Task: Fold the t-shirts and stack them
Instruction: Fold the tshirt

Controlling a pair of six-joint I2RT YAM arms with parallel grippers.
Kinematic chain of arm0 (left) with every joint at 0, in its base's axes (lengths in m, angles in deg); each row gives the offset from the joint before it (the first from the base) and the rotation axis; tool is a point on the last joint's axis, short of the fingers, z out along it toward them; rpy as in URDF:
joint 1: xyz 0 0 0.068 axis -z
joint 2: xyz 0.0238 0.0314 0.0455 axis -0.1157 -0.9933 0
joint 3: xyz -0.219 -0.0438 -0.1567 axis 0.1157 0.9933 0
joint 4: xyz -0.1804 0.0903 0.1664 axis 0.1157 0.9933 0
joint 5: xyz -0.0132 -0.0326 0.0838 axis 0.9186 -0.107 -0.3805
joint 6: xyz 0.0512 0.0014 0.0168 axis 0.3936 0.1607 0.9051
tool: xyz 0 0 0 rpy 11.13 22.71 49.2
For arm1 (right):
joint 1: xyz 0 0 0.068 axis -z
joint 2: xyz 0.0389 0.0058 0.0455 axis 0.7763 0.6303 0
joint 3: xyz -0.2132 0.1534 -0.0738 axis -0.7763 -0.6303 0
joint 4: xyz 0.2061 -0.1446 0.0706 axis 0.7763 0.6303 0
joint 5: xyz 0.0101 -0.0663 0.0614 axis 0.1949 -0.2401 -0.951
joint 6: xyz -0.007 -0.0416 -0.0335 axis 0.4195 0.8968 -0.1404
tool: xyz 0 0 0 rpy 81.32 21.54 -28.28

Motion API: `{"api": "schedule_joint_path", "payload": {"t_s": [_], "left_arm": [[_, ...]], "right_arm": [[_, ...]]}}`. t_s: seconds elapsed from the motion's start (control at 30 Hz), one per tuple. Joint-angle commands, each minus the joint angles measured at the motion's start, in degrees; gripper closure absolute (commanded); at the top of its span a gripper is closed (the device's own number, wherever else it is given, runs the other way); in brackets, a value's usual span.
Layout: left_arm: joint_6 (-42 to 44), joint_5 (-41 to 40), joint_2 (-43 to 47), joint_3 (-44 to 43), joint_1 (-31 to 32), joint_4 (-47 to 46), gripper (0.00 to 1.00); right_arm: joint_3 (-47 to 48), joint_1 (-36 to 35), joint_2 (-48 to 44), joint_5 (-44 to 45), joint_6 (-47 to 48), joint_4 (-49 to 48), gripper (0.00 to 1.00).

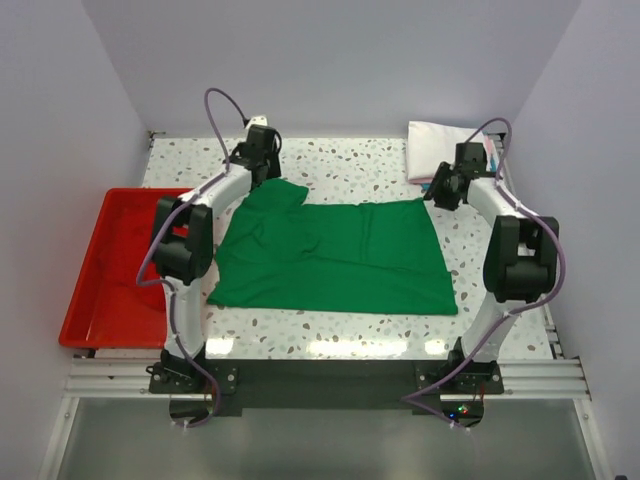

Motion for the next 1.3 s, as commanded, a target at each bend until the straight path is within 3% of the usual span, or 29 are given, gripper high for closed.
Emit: {"api": "schedule_joint_path", "payload": {"t_s": [0.0,0.13,0.47,0.6,0.9,1.27], "left_arm": [[7.0,0.6,-4.8,-9.9,-2.1,0.0,0.44],[8.7,1.8,-11.9,-13.9,-2.9,1.1,0.45],[8.9,5.7,-19.5,-16.8,-3.5,-1.3,0.46],[7.9,6.2,-20.2,-16.1,-3.6,-2.0,0.53],[6.7,6.3,-18.6,-13.2,-3.6,-4.7,0.83],[5.4,7.3,-17.7,-12.9,-3.7,-5.8,0.97]], "right_arm": [[6.8,-1.1,3.0,2.9,2.1,-3.8,0.57],[11.5,-3.0,7.9,5.8,3.5,-1.8,0.58],[17.1,-5.2,12.7,10.4,7.6,0.6,0.58],[18.6,-5.8,14.7,12.6,9.8,2.2,0.58],[19.6,-6.0,16.3,14.6,11.8,4.3,0.56],[16.7,-7.5,15.1,12.3,9.1,4.6,0.55]]}}
